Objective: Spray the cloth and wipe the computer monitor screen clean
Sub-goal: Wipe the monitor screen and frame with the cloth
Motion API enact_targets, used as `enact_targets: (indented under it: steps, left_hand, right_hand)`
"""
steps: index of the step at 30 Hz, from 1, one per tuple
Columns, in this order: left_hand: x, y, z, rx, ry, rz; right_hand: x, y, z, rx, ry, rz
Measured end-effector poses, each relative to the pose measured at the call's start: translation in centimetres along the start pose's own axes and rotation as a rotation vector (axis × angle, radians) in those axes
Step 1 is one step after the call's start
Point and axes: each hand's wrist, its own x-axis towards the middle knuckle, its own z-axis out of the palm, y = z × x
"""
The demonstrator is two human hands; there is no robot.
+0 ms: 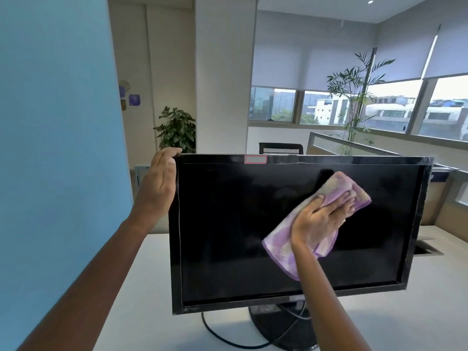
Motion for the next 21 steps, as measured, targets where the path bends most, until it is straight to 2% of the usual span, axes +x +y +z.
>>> enact_targets:
  steps: [3,10,15,21]
  left_hand:
    - [0.2,-0.3,-0.1,-0.057,-0.005,-0.015]
    - [0.4,-0.2,-0.1,-0.117,0.0,-0.027]
    - [0.4,0.0,-0.1,-0.173,-0.012,-0.038]
    - [0.5,-0.2,-0.5,-0.162,-0.036,-0.058]
  right_hand:
    - [-3.0,-3.2,1.6,-0.013,-0.048,-0.045]
    - [-11.7,-8.1,4.8,-0.091,-0.209,-0.451]
    - [-15.7,-8.0,5.2,-0.162,-0.352,-0.888]
    - [-13.2,-5.4,3.4,-0.225,-0.439,-1.304]
